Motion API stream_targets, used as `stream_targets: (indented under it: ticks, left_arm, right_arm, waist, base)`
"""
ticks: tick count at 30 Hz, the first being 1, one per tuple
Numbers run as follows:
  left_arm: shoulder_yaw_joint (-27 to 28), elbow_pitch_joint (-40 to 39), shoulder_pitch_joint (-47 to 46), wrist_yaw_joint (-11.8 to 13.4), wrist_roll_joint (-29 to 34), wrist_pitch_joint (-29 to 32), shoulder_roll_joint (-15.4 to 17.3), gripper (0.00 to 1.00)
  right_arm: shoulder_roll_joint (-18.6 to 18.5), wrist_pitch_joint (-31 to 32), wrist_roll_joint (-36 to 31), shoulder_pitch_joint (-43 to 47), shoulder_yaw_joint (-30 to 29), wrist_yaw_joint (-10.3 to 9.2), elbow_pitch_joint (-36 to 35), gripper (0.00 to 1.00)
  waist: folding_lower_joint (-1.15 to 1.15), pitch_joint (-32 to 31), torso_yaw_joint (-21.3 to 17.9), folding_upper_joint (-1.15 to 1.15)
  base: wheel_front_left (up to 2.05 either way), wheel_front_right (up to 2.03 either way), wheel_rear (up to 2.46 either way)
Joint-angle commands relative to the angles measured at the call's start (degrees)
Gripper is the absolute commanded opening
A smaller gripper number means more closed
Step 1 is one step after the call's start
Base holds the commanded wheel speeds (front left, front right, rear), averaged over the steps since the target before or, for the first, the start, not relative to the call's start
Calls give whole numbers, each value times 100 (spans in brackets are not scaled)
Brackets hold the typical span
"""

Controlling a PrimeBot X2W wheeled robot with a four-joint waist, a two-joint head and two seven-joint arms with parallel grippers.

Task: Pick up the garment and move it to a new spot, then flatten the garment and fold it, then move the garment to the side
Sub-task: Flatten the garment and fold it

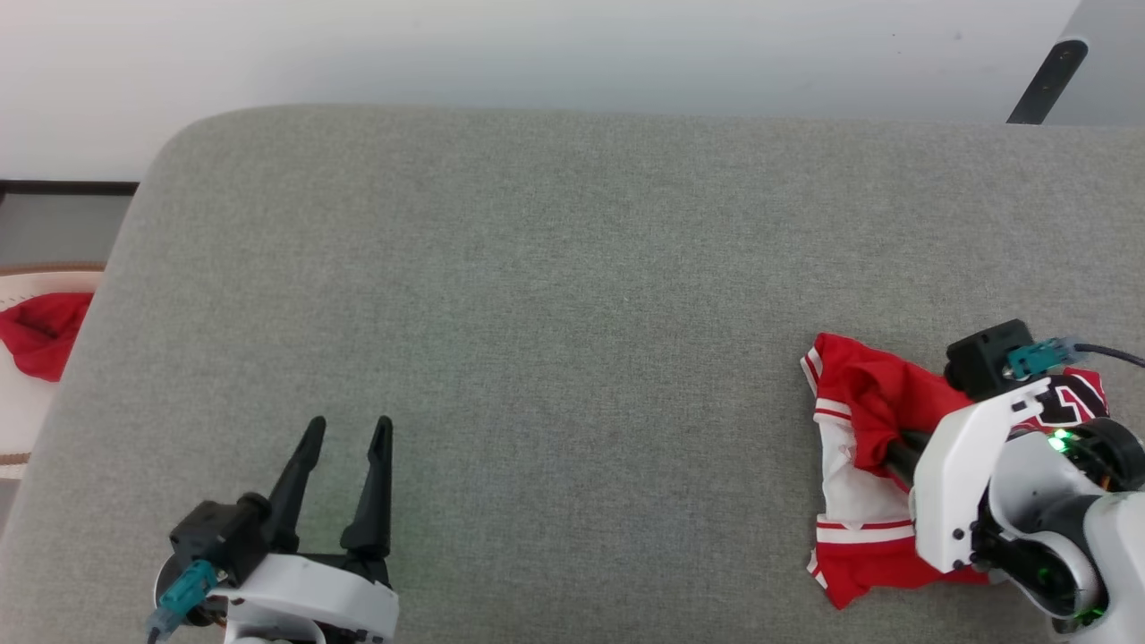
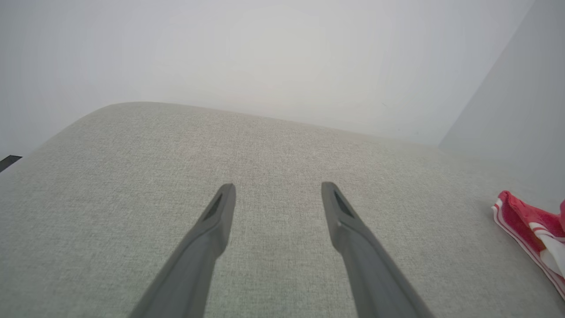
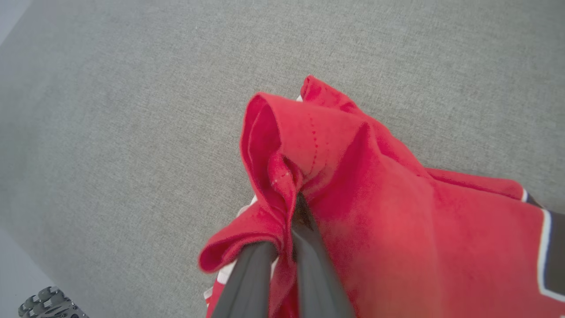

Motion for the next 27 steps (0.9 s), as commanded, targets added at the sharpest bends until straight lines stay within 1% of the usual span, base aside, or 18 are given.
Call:
stream_targets:
  ticks: [1, 2, 3, 13, 18, 23, 27]
  left_arm:
    - [16, 15, -9, 2, -34, 2, 5, 100]
    - [17, 32, -17, 2, -32, 2, 15, 100]
    - [21, 47, -29, 2, -37, 2, 30, 100]
    - [116, 135, 9, 2, -28, 3, 141, 100]
    - [60, 154, 21, 2, -38, 3, 200, 100]
    - [62, 168, 90, 2, -62, 3, 267, 100]
    - [109, 184, 175, 2, -75, 3, 281, 100]
  right_arm:
    - [37, -72, -24, -50, 67, -10, 55, 36]
    - [56, -94, -1, -58, 108, -10, 99, 64]
    - [53, -125, 26, -80, 163, -10, 129, 100]
    - [-65, -713, 261, -290, 354, -10, 287, 100]
    - [-219, -1081, 360, -363, 344, -10, 344, 100]
    - [-458, -1414, 412, -368, 200, -10, 452, 100]
    - [-601, -1715, 334, -251, -60, -10, 728, 100]
  waist:
    - [0, 3, -2, 0]
    - [0, 2, -5, 0]
    - [0, -2, -10, 0]
    - [0, -129, -233, 0]
    - [0, -235, -342, 0]
    - [0, -352, -480, 0]
    - [0, -462, -580, 0]
  base:
    - [0, 0, 0]
    - [0, 0, 0]
    - [0, 0, 0]
    - [0, 0, 0]
    - [0, 0, 0]
    - [0, 0, 0]
    - [0, 0, 0]
